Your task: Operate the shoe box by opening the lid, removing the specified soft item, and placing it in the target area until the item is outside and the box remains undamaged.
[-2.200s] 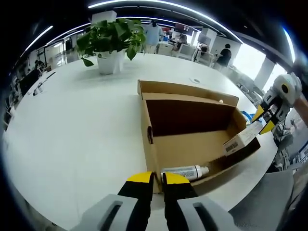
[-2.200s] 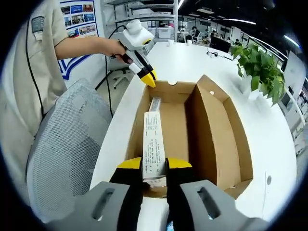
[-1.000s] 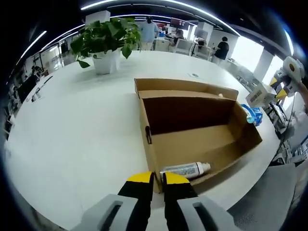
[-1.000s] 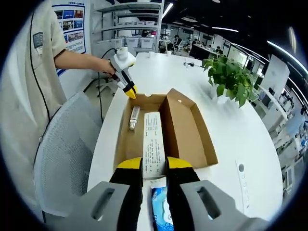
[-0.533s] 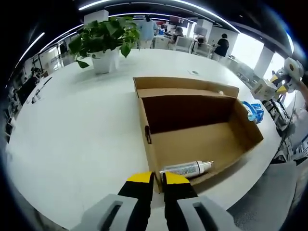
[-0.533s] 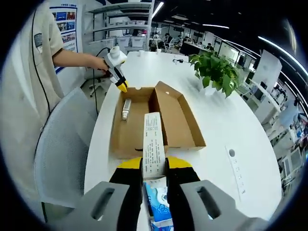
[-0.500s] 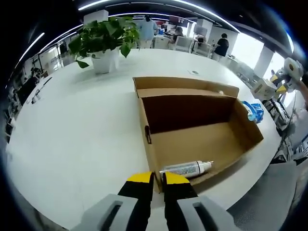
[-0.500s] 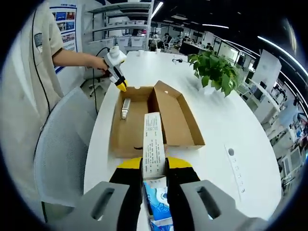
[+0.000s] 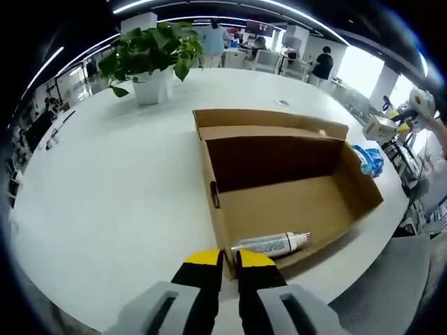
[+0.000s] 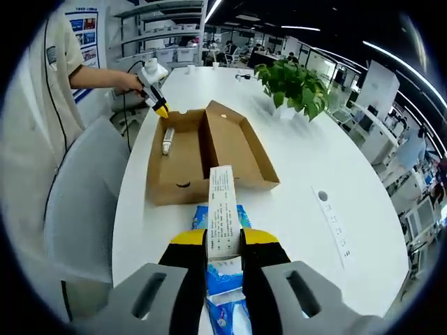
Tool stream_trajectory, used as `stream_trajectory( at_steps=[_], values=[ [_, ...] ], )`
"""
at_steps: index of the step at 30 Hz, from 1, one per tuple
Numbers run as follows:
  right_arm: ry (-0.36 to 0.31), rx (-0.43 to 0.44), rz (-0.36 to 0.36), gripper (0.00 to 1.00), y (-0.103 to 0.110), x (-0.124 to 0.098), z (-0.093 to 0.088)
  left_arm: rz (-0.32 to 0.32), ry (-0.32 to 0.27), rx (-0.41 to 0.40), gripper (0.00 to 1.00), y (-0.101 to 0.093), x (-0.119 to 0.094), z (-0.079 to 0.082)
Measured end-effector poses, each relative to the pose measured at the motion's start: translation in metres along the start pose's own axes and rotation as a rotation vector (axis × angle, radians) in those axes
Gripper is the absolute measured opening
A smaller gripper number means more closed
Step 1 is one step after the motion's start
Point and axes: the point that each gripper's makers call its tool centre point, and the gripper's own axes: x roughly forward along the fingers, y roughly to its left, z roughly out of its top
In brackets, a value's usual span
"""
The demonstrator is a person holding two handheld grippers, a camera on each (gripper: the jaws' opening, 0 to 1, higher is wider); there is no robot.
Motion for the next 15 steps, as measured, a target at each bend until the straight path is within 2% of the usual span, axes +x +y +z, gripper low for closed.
stream_trajectory(
  at_steps=[15],
  values=[
    [0.059,0.036,-0.014,0.15,-0.035,0.004,-0.044,0.005,0.027,-0.004,0.07,0.001,0.001,0.0]
  ],
)
